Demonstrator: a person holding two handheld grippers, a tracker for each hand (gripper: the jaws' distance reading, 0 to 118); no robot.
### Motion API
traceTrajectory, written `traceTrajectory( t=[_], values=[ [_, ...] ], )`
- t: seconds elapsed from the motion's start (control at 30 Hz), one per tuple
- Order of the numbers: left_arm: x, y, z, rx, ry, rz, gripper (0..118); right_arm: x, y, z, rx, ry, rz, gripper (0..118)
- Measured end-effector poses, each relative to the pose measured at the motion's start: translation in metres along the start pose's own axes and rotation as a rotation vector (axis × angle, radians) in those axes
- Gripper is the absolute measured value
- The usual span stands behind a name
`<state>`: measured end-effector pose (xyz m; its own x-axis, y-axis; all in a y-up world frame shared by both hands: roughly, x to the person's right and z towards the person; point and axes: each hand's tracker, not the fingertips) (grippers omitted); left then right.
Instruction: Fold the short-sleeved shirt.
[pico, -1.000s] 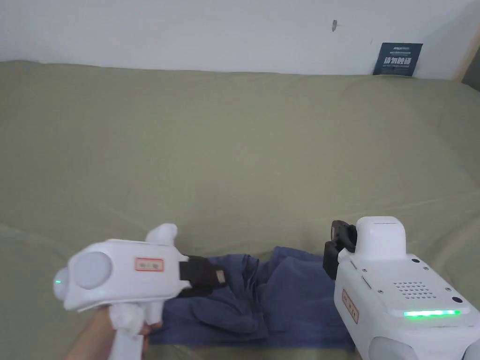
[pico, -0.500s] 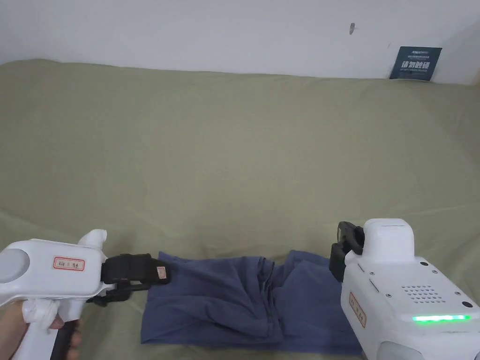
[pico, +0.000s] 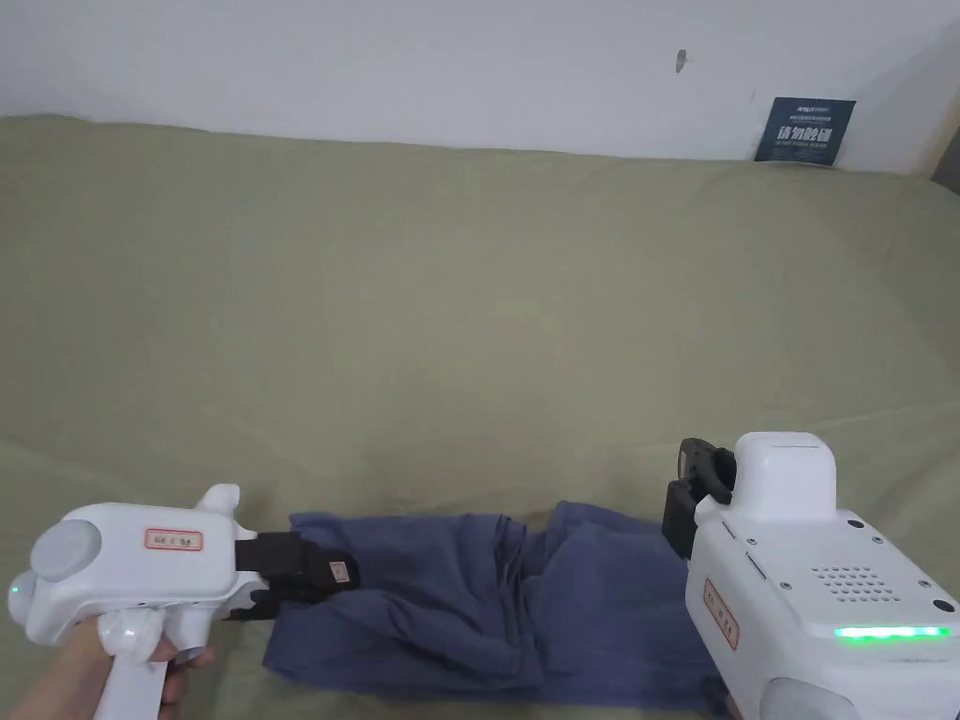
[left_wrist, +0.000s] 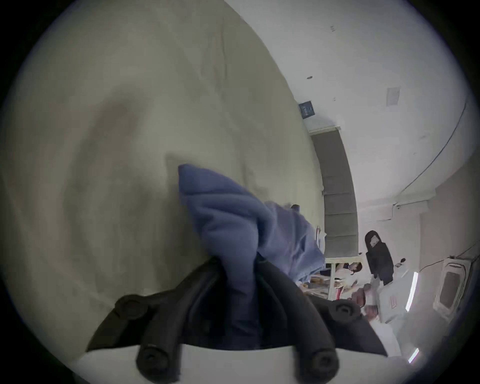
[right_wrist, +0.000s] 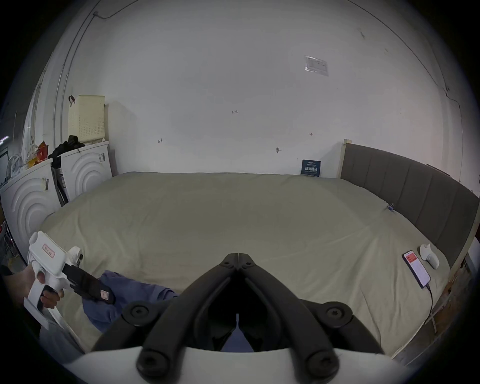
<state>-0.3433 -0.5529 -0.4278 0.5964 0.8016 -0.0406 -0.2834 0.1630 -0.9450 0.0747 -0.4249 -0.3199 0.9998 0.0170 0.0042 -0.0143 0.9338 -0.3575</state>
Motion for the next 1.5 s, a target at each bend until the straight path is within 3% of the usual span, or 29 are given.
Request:
traceTrajectory(
  t=[0.2,0.27,0.37,0.5,0.73,0.9,1.03,1.07,1.1,1.13,1.17,1.2,1.27,1.33,1.4,1.43,1.47,1.5],
  values=[
    [0.049,-0.012,0.067,0.092,0.130,-0.115,13,0.002,0.007,0.003,0.024,0.005,0.000,0],
    [0.057,-0.013,0.095,0.131,0.234,-0.138,13,0.001,0.009,0.002,0.029,0.010,0.002,0],
    [0.061,-0.011,0.128,0.204,0.379,-0.133,13,-0.002,0.011,0.002,0.038,0.025,0.010,0],
    [0.071,-0.011,0.147,0.215,0.446,-0.135,13,-0.006,0.012,-0.001,0.042,0.043,0.010,0],
    [0.123,-0.021,0.103,0.150,0.367,-0.233,13,-0.010,0.010,-0.001,0.035,0.053,0.009,0],
    [0.172,-0.029,0.039,0.059,0.312,-0.320,13,-0.005,0.008,0.000,0.027,0.042,0.024,0],
    [0.193,-0.038,-0.028,-0.019,0.356,-0.402,13,0.001,0.006,-0.002,0.024,0.027,0.026,0],
    [0.194,-0.041,-0.047,-0.043,0.365,-0.411,23,0.002,0.006,-0.002,0.022,0.022,0.025,0],
    [0.192,-0.041,-0.063,-0.063,0.369,-0.433,50,0.003,0.005,-0.003,0.020,0.018,0.023,0],
    [0.187,-0.044,-0.080,-0.072,0.359,-0.440,89,0.004,0.005,-0.004,0.017,0.015,0.018,0],
    [0.184,-0.045,-0.096,-0.093,0.350,-0.463,118,0.006,0.005,-0.004,0.015,0.011,0.011,0],
    [0.180,-0.046,-0.108,-0.114,0.360,-0.459,118,0.007,0.004,-0.005,0.012,0.008,0.009,0],
    [0.178,-0.048,-0.106,-0.037,0.318,-0.450,102,0.009,0.003,-0.005,0.005,0.005,0.008,0],
    [0.175,-0.045,-0.088,-0.004,0.277,-0.402,99,0.011,0.000,-0.005,0.001,0.003,0.010,0],
    [0.168,-0.042,-0.065,0.039,0.190,-0.345,74,0.012,-0.001,-0.006,-0.005,0.004,0.012,0],
    [0.163,-0.040,-0.055,0.061,0.141,-0.312,49,0.013,-0.002,-0.007,-0.006,0.005,0.008,0],
    [0.156,-0.039,-0.050,0.071,0.090,-0.268,0,0.013,-0.003,-0.007,-0.006,0.003,0.001,0],
    [0.150,-0.039,-0.048,0.060,0.067,-0.245,1,0.013,-0.004,-0.008,-0.007,0.003,-0.007,0]
  ],
)
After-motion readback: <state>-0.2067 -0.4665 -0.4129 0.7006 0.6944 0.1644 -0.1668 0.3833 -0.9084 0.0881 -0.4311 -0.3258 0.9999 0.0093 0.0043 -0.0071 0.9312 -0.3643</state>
